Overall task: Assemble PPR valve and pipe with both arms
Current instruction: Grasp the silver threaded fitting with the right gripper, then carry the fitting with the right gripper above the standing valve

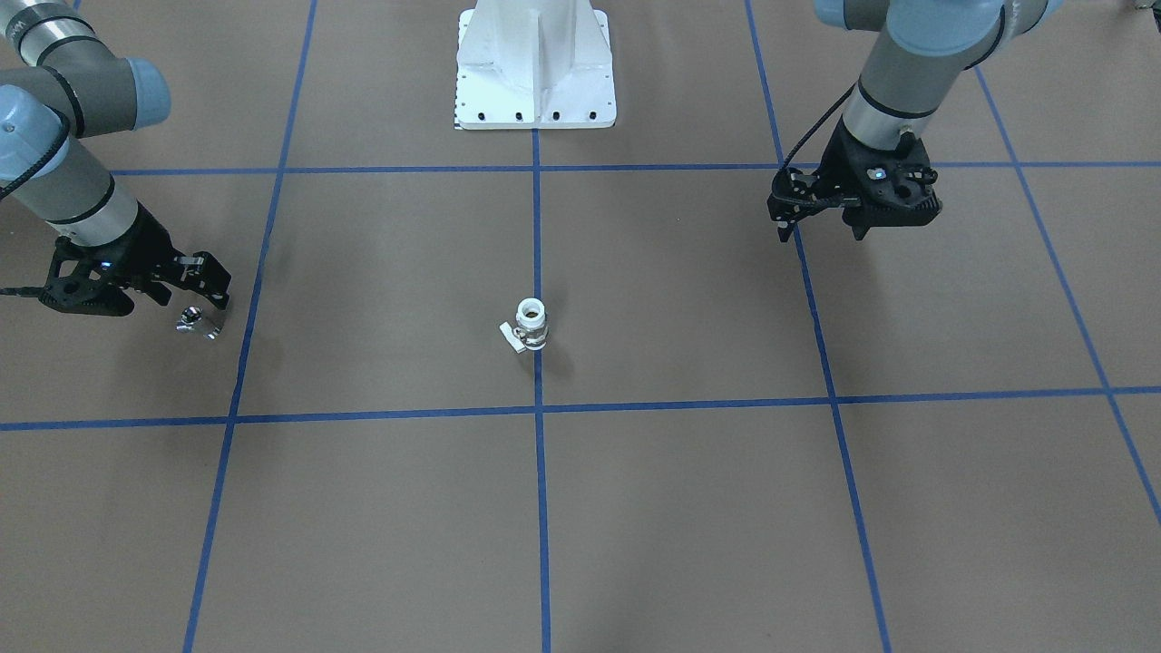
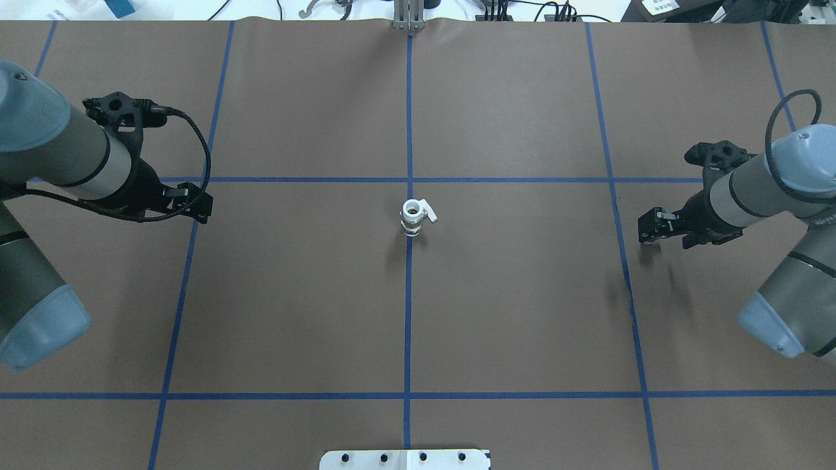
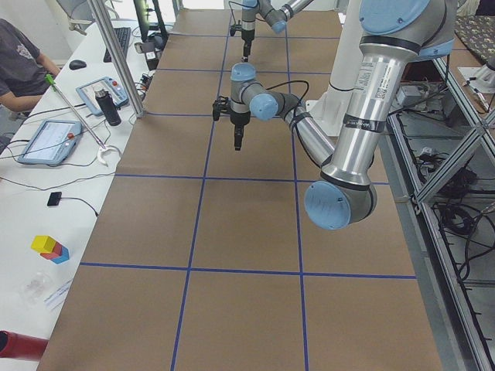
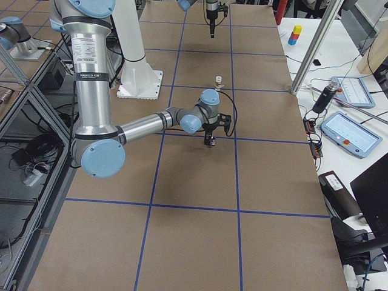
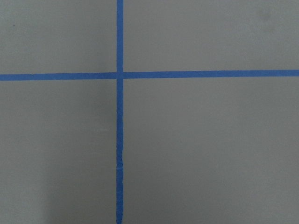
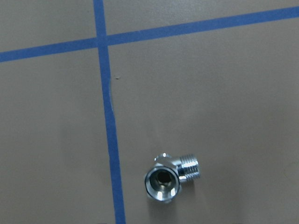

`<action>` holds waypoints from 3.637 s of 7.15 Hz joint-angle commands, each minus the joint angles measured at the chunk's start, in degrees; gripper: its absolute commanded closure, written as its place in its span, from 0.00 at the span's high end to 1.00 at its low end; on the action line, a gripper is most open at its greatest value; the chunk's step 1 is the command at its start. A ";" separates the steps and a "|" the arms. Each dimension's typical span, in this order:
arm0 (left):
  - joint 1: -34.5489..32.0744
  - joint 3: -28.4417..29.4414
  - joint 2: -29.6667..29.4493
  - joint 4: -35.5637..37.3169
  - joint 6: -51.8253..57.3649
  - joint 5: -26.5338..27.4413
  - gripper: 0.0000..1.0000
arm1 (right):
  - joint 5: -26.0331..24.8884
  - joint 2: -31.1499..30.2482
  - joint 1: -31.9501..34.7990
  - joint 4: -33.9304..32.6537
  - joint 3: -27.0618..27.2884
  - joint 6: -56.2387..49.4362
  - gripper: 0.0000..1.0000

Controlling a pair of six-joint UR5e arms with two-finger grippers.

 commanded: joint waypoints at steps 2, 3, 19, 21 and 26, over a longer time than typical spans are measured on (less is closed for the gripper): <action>0.00 -0.53 0.00 0.17 -0.02 0.00 1.00 | -0.11 1.03 -0.02 -2.20 -0.28 0.05 0.77; 0.00 -0.61 0.00 0.26 -0.02 0.00 1.00 | -0.28 1.12 -0.02 -2.20 -0.37 0.05 0.73; -0.18 -0.61 1.22 0.18 0.32 -0.09 1.00 | -0.02 9.42 2.53 -7.60 -0.72 -0.04 0.00; -4.37 -0.79 4.64 0.09 10.82 -2.00 1.00 | -0.37 19.53 2.36 -22.45 0.59 0.31 0.00; -18.35 6.48 11.60 -1.40 39.48 -8.42 1.00 | -3.08 35.10 -7.21 -27.57 -0.54 22.27 0.00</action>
